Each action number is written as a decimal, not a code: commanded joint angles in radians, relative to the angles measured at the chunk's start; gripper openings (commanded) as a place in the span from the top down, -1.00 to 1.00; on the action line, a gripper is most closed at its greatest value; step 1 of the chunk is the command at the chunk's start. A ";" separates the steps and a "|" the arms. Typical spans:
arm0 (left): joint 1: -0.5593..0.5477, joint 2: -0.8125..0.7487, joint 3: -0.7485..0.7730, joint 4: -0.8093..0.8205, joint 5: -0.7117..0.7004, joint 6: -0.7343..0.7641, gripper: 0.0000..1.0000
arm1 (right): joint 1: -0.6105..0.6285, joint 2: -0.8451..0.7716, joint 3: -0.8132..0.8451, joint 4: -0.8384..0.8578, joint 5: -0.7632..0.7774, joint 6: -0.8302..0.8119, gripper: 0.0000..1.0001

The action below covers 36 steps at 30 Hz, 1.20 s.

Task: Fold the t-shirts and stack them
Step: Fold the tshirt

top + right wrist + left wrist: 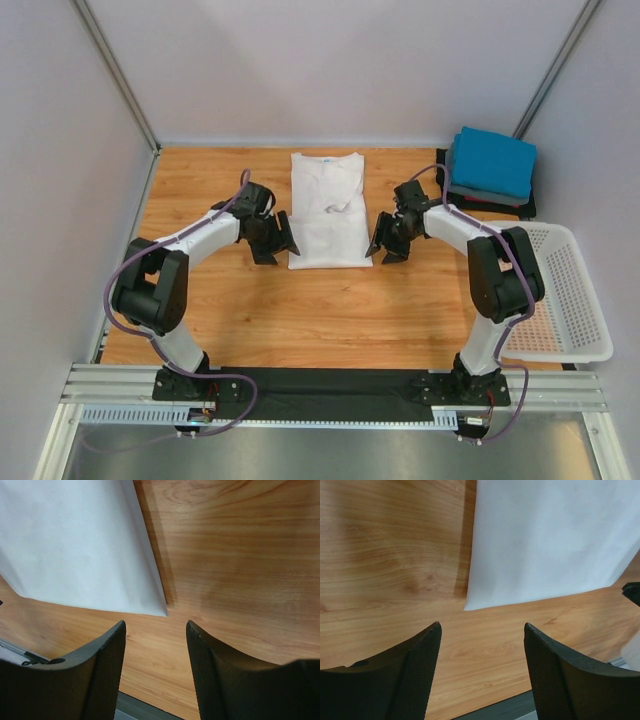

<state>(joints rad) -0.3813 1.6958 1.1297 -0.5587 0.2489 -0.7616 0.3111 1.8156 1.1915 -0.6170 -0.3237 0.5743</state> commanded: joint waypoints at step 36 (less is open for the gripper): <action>-0.027 0.116 -0.094 0.132 -0.005 -0.012 1.00 | 0.043 0.062 -0.096 0.137 0.018 -0.001 0.99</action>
<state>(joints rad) -0.3943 1.8030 1.0519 -0.4240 0.2573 -0.7837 0.3450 1.8816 1.1442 -0.5125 -0.3290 0.5659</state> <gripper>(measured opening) 0.013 0.015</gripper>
